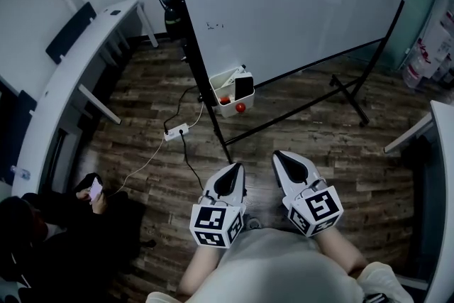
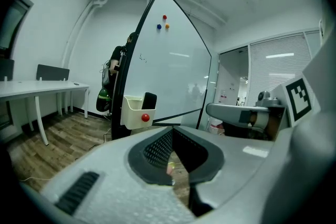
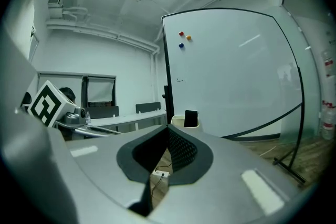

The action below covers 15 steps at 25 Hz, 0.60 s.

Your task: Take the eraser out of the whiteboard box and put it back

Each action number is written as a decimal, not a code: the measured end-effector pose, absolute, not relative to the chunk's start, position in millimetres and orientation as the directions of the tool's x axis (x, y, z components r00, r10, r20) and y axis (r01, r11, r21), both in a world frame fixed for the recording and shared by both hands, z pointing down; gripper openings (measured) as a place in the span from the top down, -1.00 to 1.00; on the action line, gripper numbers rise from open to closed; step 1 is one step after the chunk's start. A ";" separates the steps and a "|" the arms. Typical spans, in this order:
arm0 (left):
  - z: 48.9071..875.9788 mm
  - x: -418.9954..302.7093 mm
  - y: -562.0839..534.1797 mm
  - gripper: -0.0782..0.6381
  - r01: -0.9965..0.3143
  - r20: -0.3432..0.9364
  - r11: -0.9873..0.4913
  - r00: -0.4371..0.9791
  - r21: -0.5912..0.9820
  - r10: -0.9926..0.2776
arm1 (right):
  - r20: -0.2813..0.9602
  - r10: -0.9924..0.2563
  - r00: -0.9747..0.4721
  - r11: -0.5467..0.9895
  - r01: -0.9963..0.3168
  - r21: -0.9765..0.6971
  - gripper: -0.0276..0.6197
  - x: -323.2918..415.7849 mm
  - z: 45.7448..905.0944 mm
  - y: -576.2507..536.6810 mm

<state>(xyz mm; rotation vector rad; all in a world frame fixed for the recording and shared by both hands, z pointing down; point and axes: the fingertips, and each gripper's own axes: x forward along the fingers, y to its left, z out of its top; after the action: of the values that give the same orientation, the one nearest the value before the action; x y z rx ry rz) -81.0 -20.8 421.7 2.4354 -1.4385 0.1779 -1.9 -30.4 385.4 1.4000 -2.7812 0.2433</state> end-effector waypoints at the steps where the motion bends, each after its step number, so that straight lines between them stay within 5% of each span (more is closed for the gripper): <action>1: 422.4 -83.7 -26.7 0.77 -0.870 0.260 -0.451 0.491 0.200 -0.831 | 0.087 -0.798 -0.596 0.585 -0.801 -0.129 0.91 -4.5 385.7 -36.9; 15: 429.4 -116.8 -82.2 0.77 -0.873 0.261 -0.432 0.481 0.227 -0.837 | 0.094 -0.818 -0.568 0.558 -0.822 -0.110 0.90 -34.1 387.6 -99.0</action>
<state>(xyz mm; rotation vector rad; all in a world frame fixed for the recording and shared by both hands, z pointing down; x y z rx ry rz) -116.8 -82.2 429.4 2.4030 -1.4409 0.1547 -34.1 -99.0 387.6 1.4449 -2.7448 0.2204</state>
